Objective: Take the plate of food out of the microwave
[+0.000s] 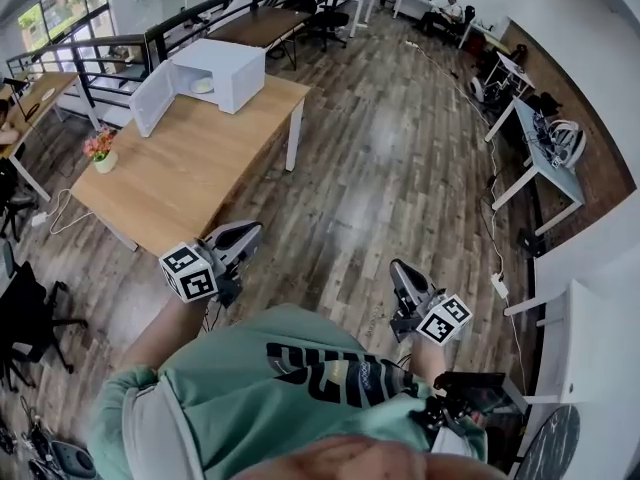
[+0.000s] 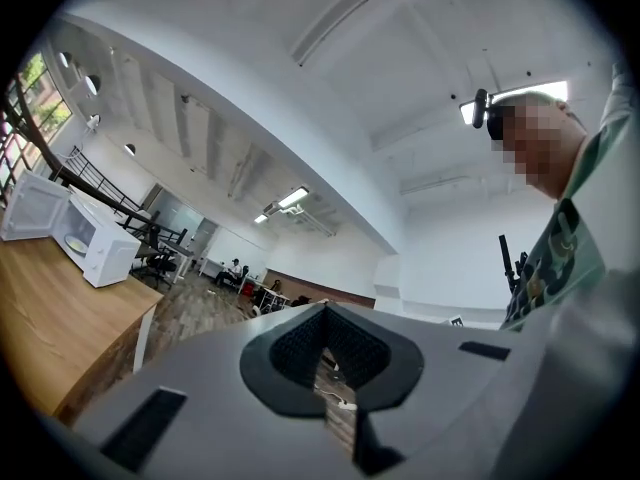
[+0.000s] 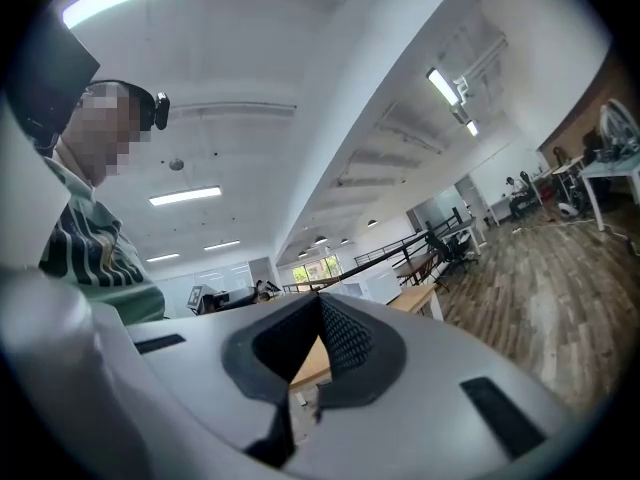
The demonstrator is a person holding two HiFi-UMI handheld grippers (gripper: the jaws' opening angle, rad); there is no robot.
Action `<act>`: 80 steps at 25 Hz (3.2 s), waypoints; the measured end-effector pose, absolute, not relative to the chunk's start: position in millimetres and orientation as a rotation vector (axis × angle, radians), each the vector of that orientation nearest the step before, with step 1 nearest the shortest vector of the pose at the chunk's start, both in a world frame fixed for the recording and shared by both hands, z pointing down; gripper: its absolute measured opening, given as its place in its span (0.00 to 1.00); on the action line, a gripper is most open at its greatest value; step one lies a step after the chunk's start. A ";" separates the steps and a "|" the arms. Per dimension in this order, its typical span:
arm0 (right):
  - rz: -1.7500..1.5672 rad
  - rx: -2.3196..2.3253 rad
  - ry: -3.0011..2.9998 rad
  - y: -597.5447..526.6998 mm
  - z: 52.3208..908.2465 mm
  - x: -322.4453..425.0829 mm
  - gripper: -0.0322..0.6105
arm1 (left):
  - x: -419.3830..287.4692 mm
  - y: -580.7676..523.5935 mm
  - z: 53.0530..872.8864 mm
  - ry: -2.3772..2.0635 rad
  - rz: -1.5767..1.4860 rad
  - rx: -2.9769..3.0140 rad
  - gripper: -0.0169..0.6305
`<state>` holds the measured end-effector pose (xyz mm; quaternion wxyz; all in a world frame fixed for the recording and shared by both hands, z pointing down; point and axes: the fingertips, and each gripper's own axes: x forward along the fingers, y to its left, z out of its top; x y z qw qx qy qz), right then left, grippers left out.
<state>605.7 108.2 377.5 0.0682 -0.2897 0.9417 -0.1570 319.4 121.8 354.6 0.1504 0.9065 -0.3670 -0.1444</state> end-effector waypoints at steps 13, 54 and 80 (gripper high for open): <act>-0.543 -0.873 2.823 50.1 397.6 637.1 0.06 | 354.6 56.0 366.6 -1.045 -0.378 2.579 0.02; -0.481 -0.470 3.022 -304.8 371.7 416.3 0.06 | 150.4 -224.6 367.3 -1.395 -0.511 2.455 0.02; -0.453 -0.038 3.128 -473.4 374.2 310.3 0.06 | 103.0 -345.3 408.1 -1.673 -0.554 2.214 0.02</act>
